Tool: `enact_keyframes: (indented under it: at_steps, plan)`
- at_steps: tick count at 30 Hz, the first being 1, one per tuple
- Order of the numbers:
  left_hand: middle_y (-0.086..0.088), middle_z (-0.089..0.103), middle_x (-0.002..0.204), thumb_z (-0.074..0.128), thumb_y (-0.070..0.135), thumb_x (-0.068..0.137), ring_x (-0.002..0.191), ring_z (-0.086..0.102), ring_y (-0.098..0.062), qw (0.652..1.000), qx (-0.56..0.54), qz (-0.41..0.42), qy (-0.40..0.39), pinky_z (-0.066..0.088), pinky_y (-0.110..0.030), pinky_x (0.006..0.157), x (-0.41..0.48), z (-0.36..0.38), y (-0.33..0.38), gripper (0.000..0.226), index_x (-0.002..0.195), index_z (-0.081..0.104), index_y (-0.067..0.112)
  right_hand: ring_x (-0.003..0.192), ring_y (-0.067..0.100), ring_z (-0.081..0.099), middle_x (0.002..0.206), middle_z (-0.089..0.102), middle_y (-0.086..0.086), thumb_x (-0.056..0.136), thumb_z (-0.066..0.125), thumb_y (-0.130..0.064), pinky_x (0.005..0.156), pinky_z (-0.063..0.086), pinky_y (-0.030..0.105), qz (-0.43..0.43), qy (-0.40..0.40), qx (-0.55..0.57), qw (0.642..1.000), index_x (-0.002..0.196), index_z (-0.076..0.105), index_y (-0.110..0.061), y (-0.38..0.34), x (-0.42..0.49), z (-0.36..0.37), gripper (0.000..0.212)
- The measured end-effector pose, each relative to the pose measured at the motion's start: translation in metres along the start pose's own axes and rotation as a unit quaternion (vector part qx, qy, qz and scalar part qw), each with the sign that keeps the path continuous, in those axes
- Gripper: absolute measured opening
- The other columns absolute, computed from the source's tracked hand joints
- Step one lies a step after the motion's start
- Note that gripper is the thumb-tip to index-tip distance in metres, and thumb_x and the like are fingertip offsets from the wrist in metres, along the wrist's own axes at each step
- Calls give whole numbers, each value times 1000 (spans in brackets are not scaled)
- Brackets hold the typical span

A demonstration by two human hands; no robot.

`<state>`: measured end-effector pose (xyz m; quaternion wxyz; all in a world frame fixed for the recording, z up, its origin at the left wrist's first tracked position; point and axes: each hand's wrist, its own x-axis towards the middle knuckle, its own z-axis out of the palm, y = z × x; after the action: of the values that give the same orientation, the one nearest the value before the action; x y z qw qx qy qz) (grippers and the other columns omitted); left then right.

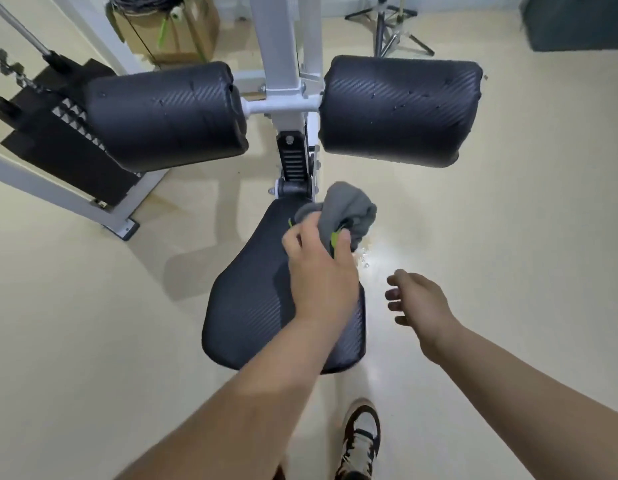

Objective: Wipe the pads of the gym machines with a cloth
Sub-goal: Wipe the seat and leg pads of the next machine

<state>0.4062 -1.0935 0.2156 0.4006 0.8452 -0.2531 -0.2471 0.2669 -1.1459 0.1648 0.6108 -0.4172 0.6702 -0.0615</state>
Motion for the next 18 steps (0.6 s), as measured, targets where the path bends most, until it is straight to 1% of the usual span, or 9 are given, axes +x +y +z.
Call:
enact_keyframes:
  at_steps: [2, 4, 6, 7, 10, 13, 15, 16, 18]
  plan:
    - [1, 38, 150, 51, 39, 104, 125, 43, -26, 975, 178, 107, -78, 42, -41, 97, 53, 11, -18, 38, 142, 47, 30, 83, 23, 58, 98, 66, 8, 99, 50, -31, 76, 47, 37, 2, -1, -8, 1000, 109, 64, -2, 7, 3, -2, 34]
    - [2, 39, 156, 45, 41, 105, 142, 31, -31, 899, 363, 150, -192, 29, -53, 115, 80, 37, -45, 36, 139, 51, 34, 84, 23, 60, 101, 68, 12, 100, 52, -28, 75, 49, 37, 23, -10, 5, 1000, 108, 65, -2, 18, 4, -2, 30]
    - [4, 45, 150, 44, 41, 103, 145, 26, -34, 826, 481, 186, -228, 17, -58, 119, 79, 58, -58, 31, 131, 57, 35, 86, 24, 61, 107, 70, 16, 100, 54, -26, 76, 51, 38, 46, -6, 25, 999, 107, 66, -4, 31, 0, -3, 26]
    - [3, 52, 143, 46, 40, 101, 140, 32, -33, 794, 522, 214, -226, 19, -58, 116, 71, 68, -57, 29, 125, 60, 34, 85, 24, 61, 105, 70, 16, 100, 55, -25, 75, 51, 38, 52, -2, 33, 998, 107, 66, -2, 36, -2, -5, 26]
    - [1, 62, 126, 54, 41, 97, 123, 47, -30, 701, 573, 310, -290, 25, -55, 112, 25, 94, -43, 30, 123, 60, 28, 80, 25, 61, 97, 72, 20, 99, 53, -21, 74, 49, 39, 60, 8, 30, 998, 100, 63, 5, 38, -5, -15, 28]
    - [2, 63, 124, 56, 45, 96, 123, 47, -28, 558, 630, 372, -392, 20, -57, 118, -30, 94, -43, 39, 130, 58, 25, 70, 29, 56, 79, 67, 24, 94, 47, -19, 71, 46, 39, 85, 20, -11, 996, 83, 58, 8, 41, -5, -24, 31]
    - [-2, 63, 126, 55, 41, 98, 122, 47, -30, 466, 657, 422, -416, 17, -59, 118, -58, 79, -51, 39, 132, 57, 23, 71, 29, 53, 79, 62, 17, 94, 47, -14, 70, 42, 38, 115, 34, -24, 993, 94, 58, 12, 46, -9, -29, 28]
    - [-4, 62, 128, 55, 37, 98, 122, 45, -32, 448, 656, 444, -414, 17, -60, 118, -65, 69, -56, 39, 133, 57, 20, 71, 28, 51, 80, 59, 15, 93, 47, -12, 69, 40, 38, 120, 32, -32, 992, 103, 57, 13, 48, -10, -29, 28]
    - [-7, 57, 136, 58, 33, 97, 129, 41, -34, 446, 634, 478, -412, 16, -60, 119, -68, 48, -61, 43, 138, 54, 17, 72, 27, 50, 82, 59, 15, 94, 48, -11, 68, 40, 37, 124, 12, -45, 991, 109, 58, 10, 47, -17, -28, 28]
